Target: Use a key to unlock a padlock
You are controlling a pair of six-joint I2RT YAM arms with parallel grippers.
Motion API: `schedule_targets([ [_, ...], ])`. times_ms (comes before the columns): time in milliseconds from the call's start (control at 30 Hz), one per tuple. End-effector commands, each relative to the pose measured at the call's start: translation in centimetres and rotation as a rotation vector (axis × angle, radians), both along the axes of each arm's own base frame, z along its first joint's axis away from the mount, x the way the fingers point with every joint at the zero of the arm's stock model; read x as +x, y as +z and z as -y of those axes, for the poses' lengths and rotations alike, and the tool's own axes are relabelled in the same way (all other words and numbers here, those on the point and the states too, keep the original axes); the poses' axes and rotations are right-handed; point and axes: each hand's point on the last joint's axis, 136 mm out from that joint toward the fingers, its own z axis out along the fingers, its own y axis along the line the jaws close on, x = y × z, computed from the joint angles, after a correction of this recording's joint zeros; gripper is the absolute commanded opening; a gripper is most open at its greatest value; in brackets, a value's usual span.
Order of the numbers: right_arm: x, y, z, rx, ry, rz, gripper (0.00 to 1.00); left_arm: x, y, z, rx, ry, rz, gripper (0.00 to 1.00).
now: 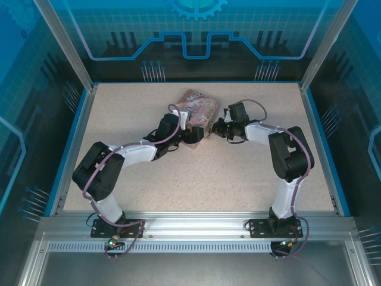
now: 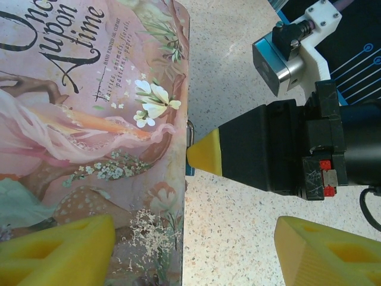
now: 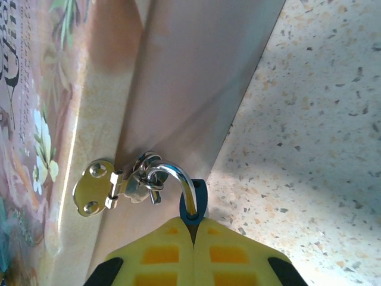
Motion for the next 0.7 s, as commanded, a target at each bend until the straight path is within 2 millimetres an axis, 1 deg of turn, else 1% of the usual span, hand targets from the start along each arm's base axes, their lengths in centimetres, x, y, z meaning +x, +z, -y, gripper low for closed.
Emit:
schedule_targets([
  [0,0.9,0.0,2.3,-0.117,-0.046,0.003,0.04,-3.1,-7.2,-2.0,0.128,0.018,-0.215,0.73],
  [133,1.6,0.6,2.2,-0.119,-0.061,0.024,0.04,-3.3,-7.7,-2.1,0.131,0.017,-0.226,0.73],
  [267,2.4,1.6,2.2,-0.073,-0.118,0.036,0.04,-3.7,-8.2,-1.9,0.137,0.013,-0.234,0.73],
  [400,3.1,2.2,2.8,0.014,-0.222,0.044,0.03,-4.1,-8.4,-1.8,0.141,0.008,-0.239,0.73],
  [567,4.2,3.4,3.5,0.036,-0.276,0.061,0.03,-4.7,-8.8,-1.3,0.141,-0.005,-0.251,0.73],
  [667,4.7,3.9,4.1,0.012,-0.296,0.077,0.03,-4.8,-9.0,-1.1,0.137,-0.007,-0.256,0.73],
])
